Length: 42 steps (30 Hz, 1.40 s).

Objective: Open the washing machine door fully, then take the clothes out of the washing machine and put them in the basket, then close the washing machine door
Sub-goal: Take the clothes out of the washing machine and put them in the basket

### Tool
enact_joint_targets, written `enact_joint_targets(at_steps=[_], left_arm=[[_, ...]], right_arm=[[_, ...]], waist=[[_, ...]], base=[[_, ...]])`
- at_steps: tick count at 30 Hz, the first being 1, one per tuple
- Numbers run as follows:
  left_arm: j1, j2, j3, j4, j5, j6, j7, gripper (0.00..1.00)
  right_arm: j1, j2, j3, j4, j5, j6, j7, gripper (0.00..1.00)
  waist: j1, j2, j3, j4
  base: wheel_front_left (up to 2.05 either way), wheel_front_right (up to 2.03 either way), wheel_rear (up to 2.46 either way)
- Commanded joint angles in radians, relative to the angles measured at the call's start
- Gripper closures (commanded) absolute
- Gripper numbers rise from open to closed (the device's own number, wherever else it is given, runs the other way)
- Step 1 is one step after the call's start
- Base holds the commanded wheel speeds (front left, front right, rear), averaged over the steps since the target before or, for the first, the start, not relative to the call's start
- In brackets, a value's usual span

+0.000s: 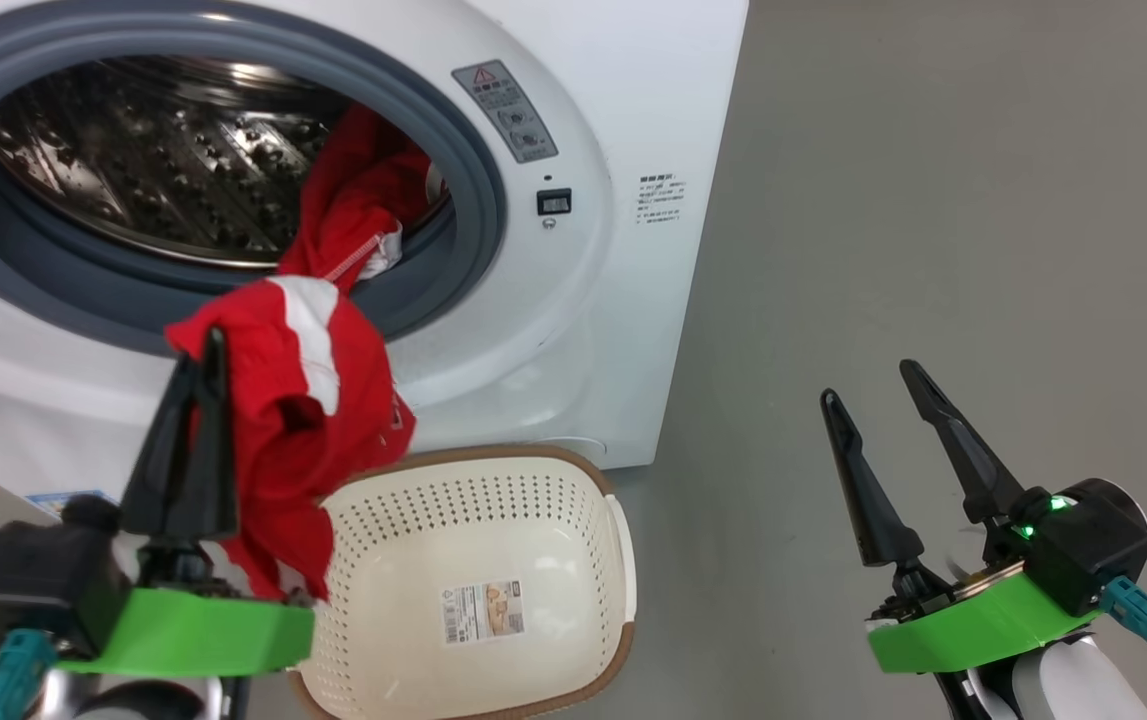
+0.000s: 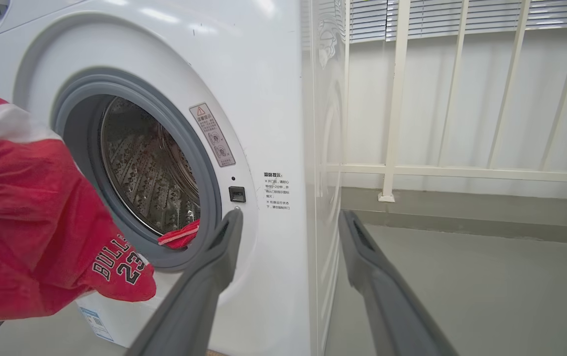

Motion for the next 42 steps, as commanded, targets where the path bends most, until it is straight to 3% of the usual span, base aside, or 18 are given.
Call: enact_joint_targets(at_steps=[1,9,21,31,42], left_arm=[[0.0,0.01,0.025,-0.034,0.002,0.002,0.008,1.0],[0.009,-0.034,-0.022,0.028,-0.031,-0.004,0.014,1.0],[-0.081,-0.067,-0.064,0.276,-0.074,-0.031,-0.026,1.0],[-0.178,-0.083,-0.061,0.532,-0.105,-0.04,-0.092,1.0],[-0.323,-0.099,-0.069,0.913,-0.133,-0.04,-0.141,1.0]], right_arm=[[-0.005,-0.006,0.015,-0.029,-0.012,0.006,-0.006,0.0],[-0.027,-0.003,0.017,-0.034,-0.011,0.006,-0.006,0.0],[-0.064,-0.011,0.023,-0.041,-0.016,0.006,-0.006,0.0],[-0.091,-0.016,0.021,-0.051,-0.02,0.006,-0.006,0.0],[-0.137,-0.025,0.038,-0.061,-0.024,0.006,-0.006,0.0]], waist=[[0.0,0.0,0.011,0.001],[0.0,0.0,0.062,-0.003],[0.0,0.0,0.154,-0.013],[0.0,0.0,0.235,-0.017],[0.0,0.0,0.324,-0.029]], base=[[0.0,0.0,0.0],[0.0,0.0,0.0],[0.0,0.0,0.0],[0.0,0.0,0.0],[0.0,0.0,0.0]])
